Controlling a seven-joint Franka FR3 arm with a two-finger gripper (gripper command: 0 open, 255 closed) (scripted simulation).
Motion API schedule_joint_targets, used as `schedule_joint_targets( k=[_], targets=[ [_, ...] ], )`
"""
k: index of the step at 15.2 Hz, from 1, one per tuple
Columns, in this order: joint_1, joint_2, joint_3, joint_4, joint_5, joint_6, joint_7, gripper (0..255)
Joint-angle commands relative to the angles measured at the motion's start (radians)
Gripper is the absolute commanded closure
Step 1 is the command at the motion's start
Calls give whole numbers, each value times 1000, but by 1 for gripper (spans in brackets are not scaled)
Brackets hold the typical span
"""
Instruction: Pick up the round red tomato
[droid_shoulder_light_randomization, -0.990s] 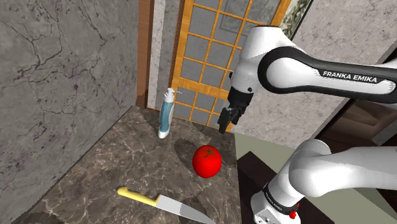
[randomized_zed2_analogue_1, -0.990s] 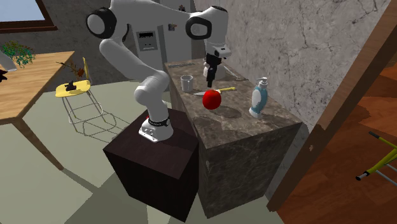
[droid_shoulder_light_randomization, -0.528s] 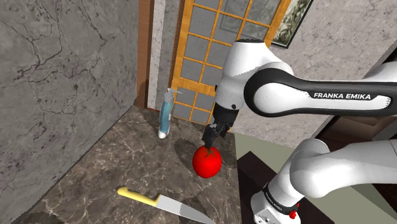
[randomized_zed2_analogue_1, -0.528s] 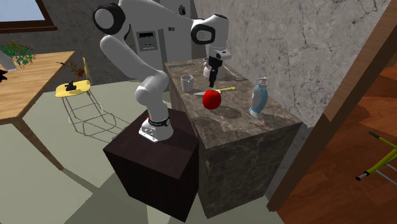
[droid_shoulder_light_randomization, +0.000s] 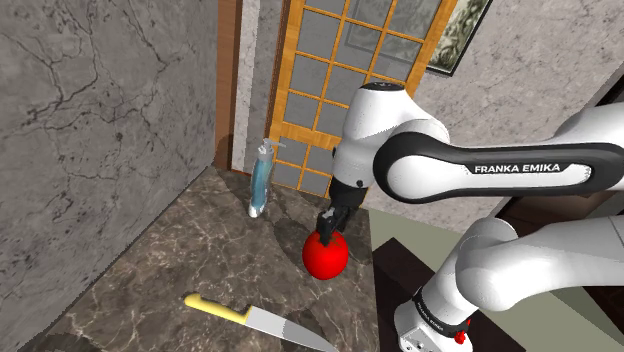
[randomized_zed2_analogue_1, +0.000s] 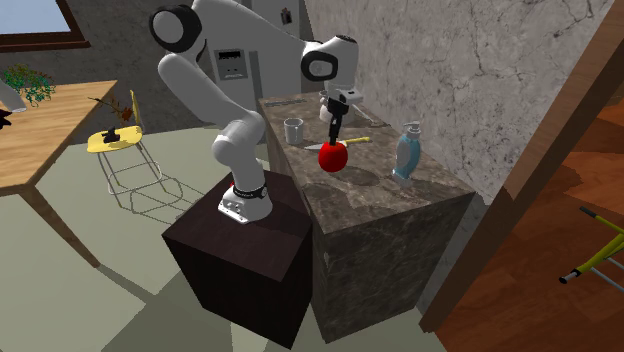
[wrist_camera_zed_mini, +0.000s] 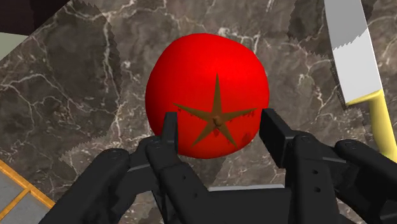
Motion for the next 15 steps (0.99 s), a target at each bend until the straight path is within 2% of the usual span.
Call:
schedule_joint_targets(
  k=[1, 9, 15],
  targets=[
    [0, 1, 1, -3, 1, 5, 0, 255],
    [0, 0, 0, -3, 1, 3, 0, 255],
    [-4, -25, -23, 62, -17, -86, 2, 255]
  ],
)
